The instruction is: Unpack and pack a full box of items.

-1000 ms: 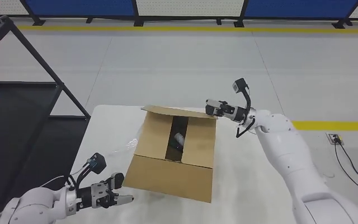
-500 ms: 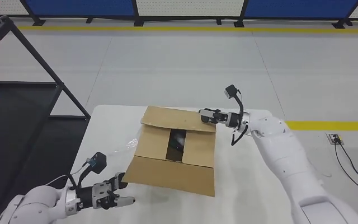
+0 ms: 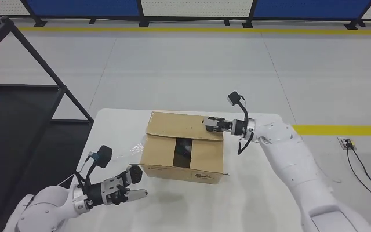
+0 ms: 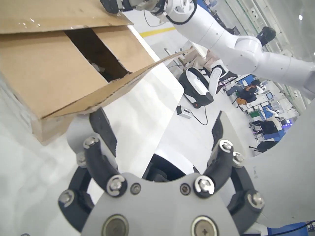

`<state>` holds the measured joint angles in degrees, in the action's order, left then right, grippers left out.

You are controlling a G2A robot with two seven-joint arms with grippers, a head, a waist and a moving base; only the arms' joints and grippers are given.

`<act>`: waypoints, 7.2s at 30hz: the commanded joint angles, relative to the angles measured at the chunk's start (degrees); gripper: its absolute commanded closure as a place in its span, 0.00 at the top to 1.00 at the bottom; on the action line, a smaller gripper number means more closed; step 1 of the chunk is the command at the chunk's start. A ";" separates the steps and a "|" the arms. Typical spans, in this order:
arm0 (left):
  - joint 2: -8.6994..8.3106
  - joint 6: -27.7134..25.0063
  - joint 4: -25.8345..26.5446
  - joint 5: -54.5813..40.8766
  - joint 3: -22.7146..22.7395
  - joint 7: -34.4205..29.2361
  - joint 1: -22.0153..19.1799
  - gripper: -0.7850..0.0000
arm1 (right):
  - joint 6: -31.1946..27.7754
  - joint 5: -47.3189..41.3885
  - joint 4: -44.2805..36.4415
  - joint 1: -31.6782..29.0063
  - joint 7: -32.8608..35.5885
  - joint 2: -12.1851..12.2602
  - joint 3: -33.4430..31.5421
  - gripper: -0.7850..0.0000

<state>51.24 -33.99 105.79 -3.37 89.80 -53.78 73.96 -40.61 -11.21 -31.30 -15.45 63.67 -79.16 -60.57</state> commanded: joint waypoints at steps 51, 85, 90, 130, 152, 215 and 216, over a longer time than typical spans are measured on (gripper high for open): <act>4.15 29.72 -8.40 0.41 6.55 45.61 -1.66 1.00 | 16.69 -10.79 -8.73 -6.67 10.65 3.36 -3.39 1.00; 4.96 40.38 -22.43 16.11 -9.07 33.70 -15.04 1.00 | 21.57 -8.08 -17.74 -12.14 5.64 5.02 -4.55 1.00; 4.50 41.95 -20.70 39.14 -13.24 39.30 -14.50 1.00 | 20.97 -8.52 -18.84 -12.63 5.72 5.20 -4.64 1.00; 9.97 32.91 -39.27 69.37 -32.46 39.06 -30.06 1.00 | 24.39 -7.07 -25.87 -14.95 3.25 6.37 -3.26 1.00; 15.00 41.33 -52.44 59.74 -31.67 47.00 -37.64 1.00 | 25.54 -7.28 -26.50 -14.53 2.60 6.47 -1.92 1.00; 15.52 55.10 -31.66 55.59 -10.50 48.71 -23.88 1.00 | 20.12 -11.32 -12.60 -7.04 5.75 4.14 3.11 1.00; 15.61 54.89 -31.71 55.01 -10.36 48.74 -24.18 1.00 | 20.11 -11.34 -12.57 -7.01 5.72 4.10 3.17 1.00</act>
<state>66.75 21.11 74.17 52.29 79.27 -5.07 50.14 -20.49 -22.53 -43.91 -22.50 69.42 -75.02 -57.46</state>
